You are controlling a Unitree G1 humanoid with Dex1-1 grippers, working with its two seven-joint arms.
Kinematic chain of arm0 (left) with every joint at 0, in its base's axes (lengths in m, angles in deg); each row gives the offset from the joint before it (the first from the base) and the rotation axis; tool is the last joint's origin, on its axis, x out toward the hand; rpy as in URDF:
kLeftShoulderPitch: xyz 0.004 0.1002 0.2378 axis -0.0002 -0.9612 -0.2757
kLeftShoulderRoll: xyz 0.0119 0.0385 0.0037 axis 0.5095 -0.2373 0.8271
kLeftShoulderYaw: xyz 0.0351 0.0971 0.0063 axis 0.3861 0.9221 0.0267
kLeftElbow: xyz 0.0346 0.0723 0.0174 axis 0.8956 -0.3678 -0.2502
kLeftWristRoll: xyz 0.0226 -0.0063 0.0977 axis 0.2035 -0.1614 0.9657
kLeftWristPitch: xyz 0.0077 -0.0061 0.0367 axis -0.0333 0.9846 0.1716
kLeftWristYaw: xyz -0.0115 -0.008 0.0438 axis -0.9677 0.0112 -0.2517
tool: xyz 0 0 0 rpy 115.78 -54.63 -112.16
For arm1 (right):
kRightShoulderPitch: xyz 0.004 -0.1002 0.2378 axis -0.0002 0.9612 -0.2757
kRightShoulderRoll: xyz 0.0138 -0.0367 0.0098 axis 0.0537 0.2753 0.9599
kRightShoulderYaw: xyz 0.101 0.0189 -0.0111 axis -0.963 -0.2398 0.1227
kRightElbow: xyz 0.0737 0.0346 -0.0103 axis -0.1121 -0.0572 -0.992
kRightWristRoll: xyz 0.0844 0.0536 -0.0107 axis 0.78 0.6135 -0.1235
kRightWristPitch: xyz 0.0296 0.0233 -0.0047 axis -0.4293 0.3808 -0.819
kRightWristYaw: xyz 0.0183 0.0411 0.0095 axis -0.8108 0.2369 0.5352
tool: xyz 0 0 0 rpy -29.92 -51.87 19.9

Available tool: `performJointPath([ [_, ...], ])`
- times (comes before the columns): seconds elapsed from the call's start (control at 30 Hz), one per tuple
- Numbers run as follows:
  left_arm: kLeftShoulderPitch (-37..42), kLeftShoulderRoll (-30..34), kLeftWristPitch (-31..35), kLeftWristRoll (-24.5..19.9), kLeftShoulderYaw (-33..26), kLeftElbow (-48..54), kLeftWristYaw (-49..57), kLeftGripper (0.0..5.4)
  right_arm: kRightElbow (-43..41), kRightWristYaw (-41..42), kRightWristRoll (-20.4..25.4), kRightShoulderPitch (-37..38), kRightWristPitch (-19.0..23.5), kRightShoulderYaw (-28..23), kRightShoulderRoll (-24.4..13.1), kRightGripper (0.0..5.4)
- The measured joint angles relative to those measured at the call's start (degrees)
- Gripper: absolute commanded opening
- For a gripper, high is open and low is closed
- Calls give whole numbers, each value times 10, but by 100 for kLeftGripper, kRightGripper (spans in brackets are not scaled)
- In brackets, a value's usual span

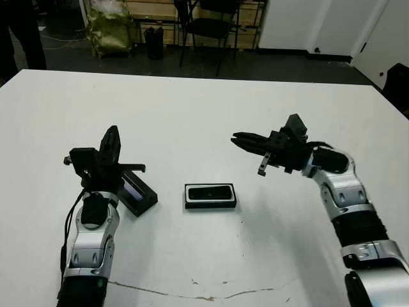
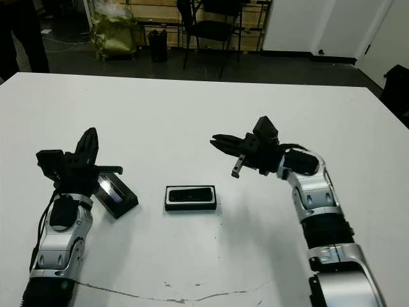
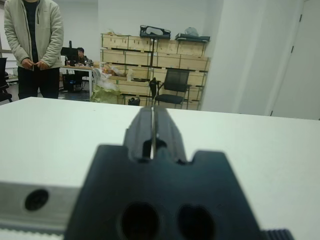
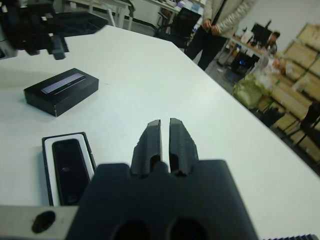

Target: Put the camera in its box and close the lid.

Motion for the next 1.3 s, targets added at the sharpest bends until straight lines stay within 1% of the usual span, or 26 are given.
performJointPath([
  [0.1, 0, 0, -5, -1, -1, -3, -2, 0, -9, 15, -6, 4, -20, 9, -20, 1],
  [0.2, 0, 0, -7, -1, -1, -3, -2, 0, -12, 22, -12, 7, -21, 20, -35, 1],
  [0.33, 0, 0, -7, 1, 0, -2, 0, 0, -9, 38, -10, 17, -14, 30, -40, 1],
  [0.43, 0, 0, -7, 2, 0, -2, 0, 0, 4, 53, -9, 18, -16, 37, -41, 1],
  [0.53, 0, 0, -1, 1, 0, 1, 3, 0, 28, 81, 5, 18, -17, 40, -40, 1],
  [0.6, 0, 0, 0, 2, 0, 1, 4, 0, 45, 102, 14, 17, -16, 42, -39, 1],
  [0.7, -1, 0, 0, 2, 1, 1, 4, 0, 79, 125, 14, 10, -16, 48, -33, 1],
  [0.83, -1, 0, 0, 1, 1, 2, 5, 0, 120, 143, 1, -14, -9, 65, -27, 1],
  [0.93, -1, 0, 0, 1, 1, 0, 4, 0, 150, 164, -1, -42, 12, 73, -22, 1],
  [1.03, -1, 0, 0, 1, 1, -1, 4, 0, 170, 185, 2, -67, 58, 77, -13, 1],
  [1.13, -2, 0, 0, 2, 1, 1, 5, 0, 183, 190, -6, -83, 76, 88, -1, 1],
  [1.2, -2, 0, 0, 1, 1, 1, 5, 0, 189, 191, -15, -88, 73, 96, 2, 1],
  [1.3, -2, 0, -9, 1, 1, -4, 5, 0, 221, 194, -22, -99, 54, 97, 14, 1],
])
